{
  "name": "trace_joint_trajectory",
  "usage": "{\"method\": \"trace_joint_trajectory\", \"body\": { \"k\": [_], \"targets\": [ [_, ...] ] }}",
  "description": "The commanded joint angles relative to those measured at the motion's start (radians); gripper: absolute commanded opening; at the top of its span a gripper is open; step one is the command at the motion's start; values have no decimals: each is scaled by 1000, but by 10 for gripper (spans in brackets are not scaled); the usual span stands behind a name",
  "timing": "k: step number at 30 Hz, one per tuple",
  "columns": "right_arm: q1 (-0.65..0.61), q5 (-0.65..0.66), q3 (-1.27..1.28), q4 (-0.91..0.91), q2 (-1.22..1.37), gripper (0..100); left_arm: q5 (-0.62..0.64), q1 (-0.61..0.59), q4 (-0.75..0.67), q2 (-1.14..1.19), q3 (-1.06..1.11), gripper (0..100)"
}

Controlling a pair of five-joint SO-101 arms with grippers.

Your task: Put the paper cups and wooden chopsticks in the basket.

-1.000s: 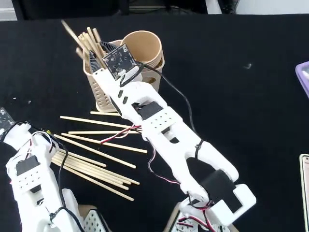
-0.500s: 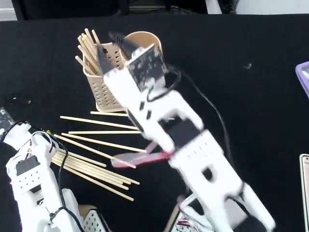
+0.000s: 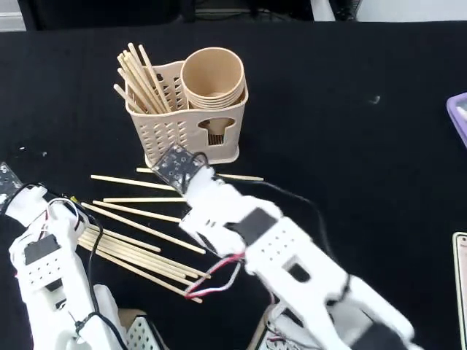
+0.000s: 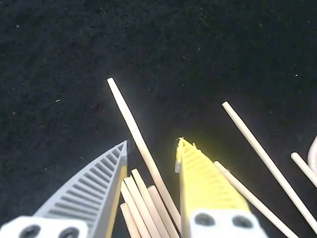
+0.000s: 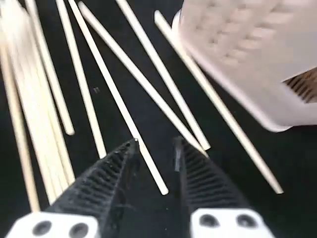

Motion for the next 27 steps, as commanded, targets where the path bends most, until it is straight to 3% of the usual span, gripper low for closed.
{"method": "trace_joint_trajectory", "body": {
  "k": [1,8,15,22,27],
  "targets": [
    [-60,15,-33,-63,171,217,6,-1,-18,-17,-4,159],
    [-258,8,-150,86,303,233,6,-10,-18,-17,-5,159],
    [-382,6,-53,40,246,233,11,-12,-18,-17,-5,159],
    [-413,6,48,-103,248,233,54,-116,-40,-17,-12,159],
    [-411,14,31,-107,315,216,110,-140,-52,-17,-7,159]
  ]
}}
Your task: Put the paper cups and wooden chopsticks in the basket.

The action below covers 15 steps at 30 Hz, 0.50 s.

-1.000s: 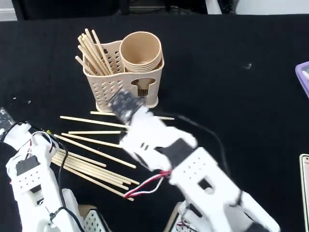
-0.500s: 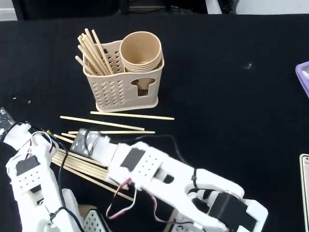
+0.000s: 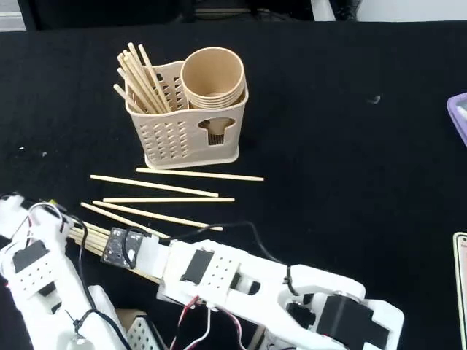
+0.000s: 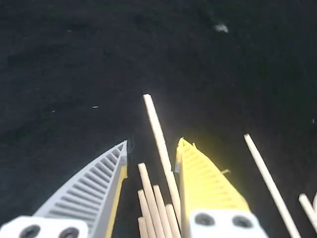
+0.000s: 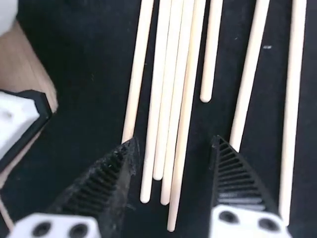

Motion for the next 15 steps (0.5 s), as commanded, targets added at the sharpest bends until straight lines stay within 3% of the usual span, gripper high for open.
{"method": "trace_joint_trajectory", "body": {
  "k": [1,5,11,15],
  "targets": [
    [-11,8,-42,-9,33,188,15,-8,-20,-17,-7,159],
    [-8,9,-113,44,96,7,15,-8,-20,-17,-7,159],
    [143,15,-168,158,42,11,15,-7,-20,-17,-7,159],
    [270,126,-188,273,-101,11,15,-7,-21,-17,-7,159]
  ]
}}
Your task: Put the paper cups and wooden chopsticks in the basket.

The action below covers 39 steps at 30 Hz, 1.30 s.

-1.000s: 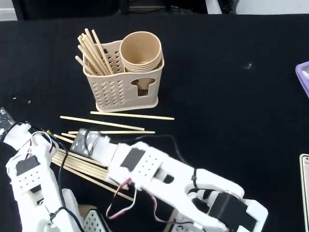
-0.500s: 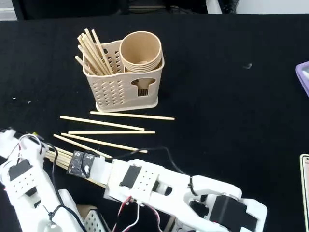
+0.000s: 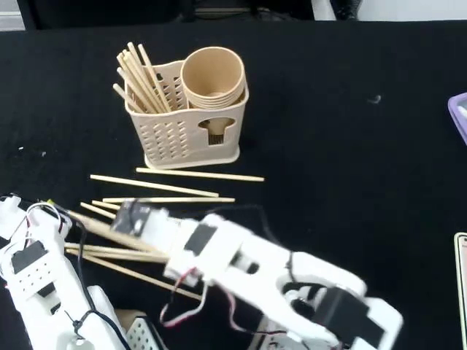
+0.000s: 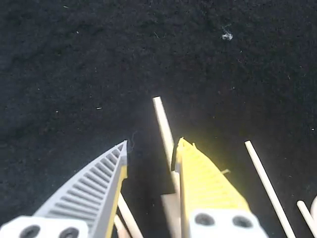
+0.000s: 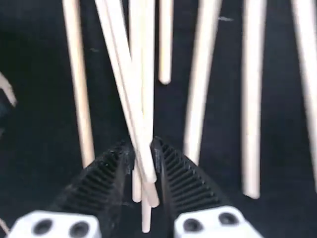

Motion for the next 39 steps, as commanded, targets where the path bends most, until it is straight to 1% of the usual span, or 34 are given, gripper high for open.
{"method": "trace_joint_trajectory", "body": {
  "k": [1,4,6,9,12,14,17,19,22,25,28,32,34,37,39],
  "targets": [
    [120,95,-53,97,-153,11,12,-5,-18,-17,-7,159],
    [206,178,-51,193,-242,11,12,-5,-18,-17,-7,159],
    [264,218,-36,224,-274,11,12,-5,-18,-17,-7,159],
    [341,238,10,187,-274,11,12,-5,-18,-17,-7,159],
    [367,238,56,130,-252,18,12,-5,-18,-17,-7,159],
    [358,233,56,141,-246,72,12,-4,-18,-17,-7,159],
    [315,233,36,176,-252,195,12,-4,-18,-17,-7,159],
    [276,232,25,187,-257,227,12,-4,-18,-17,-7,159],
    [201,224,10,178,-249,202,12,-4,-18,-17,-7,159],
    [97,124,19,132,-249,196,12,-4,-18,-17,-7,159],
    [-28,26,27,121,-249,221,12,-4,-18,-17,-7,159],
    [-206,-58,39,101,-249,244,12,-4,-18,-17,-7,159],
    [-239,-61,67,38,-249,243,12,-5,-18,-17,-7,159],
    [-239,-64,136,-80,-248,243,15,-5,-18,-17,-7,159],
    [-239,-64,166,-120,-248,243,15,-5,-18,-17,-7,159]
  ]
}}
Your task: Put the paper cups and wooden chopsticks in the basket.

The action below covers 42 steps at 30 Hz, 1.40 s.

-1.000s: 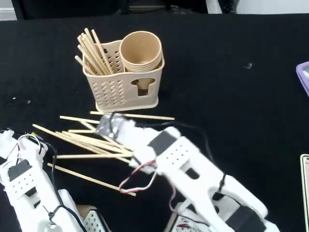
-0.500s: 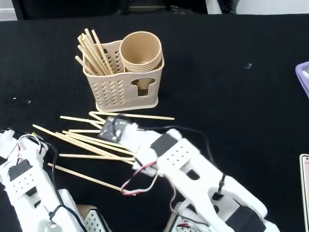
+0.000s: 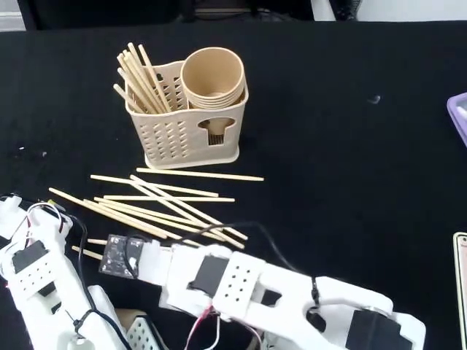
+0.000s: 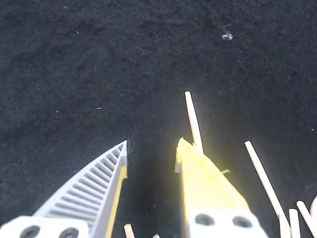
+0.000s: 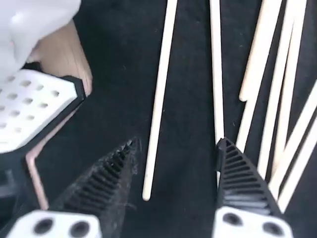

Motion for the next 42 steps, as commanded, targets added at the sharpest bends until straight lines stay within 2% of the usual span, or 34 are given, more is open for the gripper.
{"method": "trace_joint_trajectory", "body": {
  "k": [1,9,12,14,18,20,24,30,36,38,42],
  "targets": [
    [-17,-11,25,-78,-8,244,12,-5,-18,-17,-7,159],
    [-17,-3,-1,-150,199,240,12,-5,-18,-17,-7,159],
    [-17,-3,-64,-106,260,238,12,-5,-18,-17,-7,159],
    [-9,-2,-93,-81,274,190,12,-5,-18,-17,-7,159],
    [63,46,-111,-81,275,5,12,-5,-18,-17,-7,159],
    [123,81,-113,-75,275,27,12,-5,-18,-17,-7,159],
    [227,123,-134,-72,275,11,12,-5,-18,-17,-7,159],
    [235,190,-200,-20,275,11,12,-5,-18,-17,-7,159],
    [262,348,-240,83,283,14,12,-5,-18,-17,-7,159],
    [267,348,-240,81,283,51,12,-5,-18,-17,-7,159],
    [253,345,-236,37,285,198,12,-5,-18,-17,-7,159]
  ]
}}
